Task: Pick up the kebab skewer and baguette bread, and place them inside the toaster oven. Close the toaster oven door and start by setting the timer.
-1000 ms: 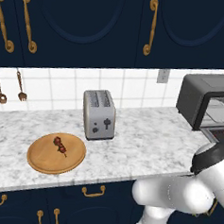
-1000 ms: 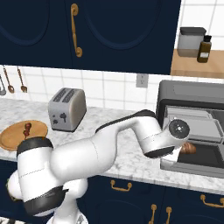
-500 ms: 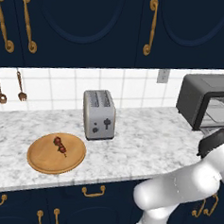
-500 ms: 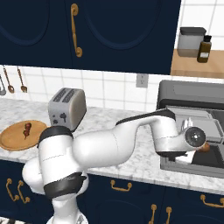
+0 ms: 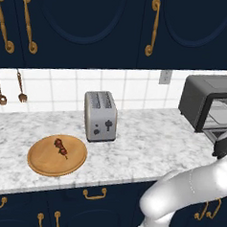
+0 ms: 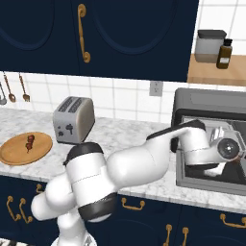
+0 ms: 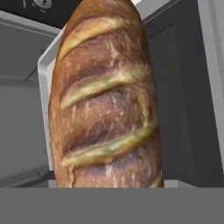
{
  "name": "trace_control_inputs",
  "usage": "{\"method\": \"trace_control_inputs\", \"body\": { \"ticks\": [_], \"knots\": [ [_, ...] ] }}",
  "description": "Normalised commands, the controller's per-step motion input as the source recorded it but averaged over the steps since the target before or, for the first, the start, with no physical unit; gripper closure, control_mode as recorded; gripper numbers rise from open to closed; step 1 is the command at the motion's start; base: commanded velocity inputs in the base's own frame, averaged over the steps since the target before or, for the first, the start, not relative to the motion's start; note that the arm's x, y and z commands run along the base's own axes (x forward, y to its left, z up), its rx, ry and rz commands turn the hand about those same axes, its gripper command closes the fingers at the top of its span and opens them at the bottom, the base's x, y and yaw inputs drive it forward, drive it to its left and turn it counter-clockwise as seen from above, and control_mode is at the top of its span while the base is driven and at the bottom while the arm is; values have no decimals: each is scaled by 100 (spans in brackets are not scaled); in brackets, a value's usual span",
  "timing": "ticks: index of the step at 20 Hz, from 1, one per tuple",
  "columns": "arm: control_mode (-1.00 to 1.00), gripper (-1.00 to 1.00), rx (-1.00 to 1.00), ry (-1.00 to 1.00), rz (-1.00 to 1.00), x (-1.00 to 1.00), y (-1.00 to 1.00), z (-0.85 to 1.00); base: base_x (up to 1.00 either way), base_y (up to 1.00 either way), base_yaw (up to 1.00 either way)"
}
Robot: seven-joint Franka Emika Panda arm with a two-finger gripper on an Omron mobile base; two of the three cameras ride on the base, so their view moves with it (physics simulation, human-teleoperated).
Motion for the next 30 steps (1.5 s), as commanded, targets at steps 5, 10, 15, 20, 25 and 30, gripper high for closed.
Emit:
{"method": "trace_control_inputs", "body": {
  "ticks": [5, 10, 15, 20, 25, 30],
  "knots": [
    [-100, 100, 2, -10, 1, 52, -20, 0, 0, 0, 0],
    [-100, 100, 1, -1, 11, 47, -3, 0, 0, 0, 0],
    [-100, 100, 0, -7, 8, 4, -3, 7, 0, 0, 0],
    [-100, 100, 0, -4, 7, 1, 6, 5, 0, 0, 0],
    [-100, 100, -1, -1, 1, 4, 34, 0, 0, 0, 0],
    [-100, 100, 0, -1, 0, 22, 24, 0, 0, 0, 0]
  ]
}}
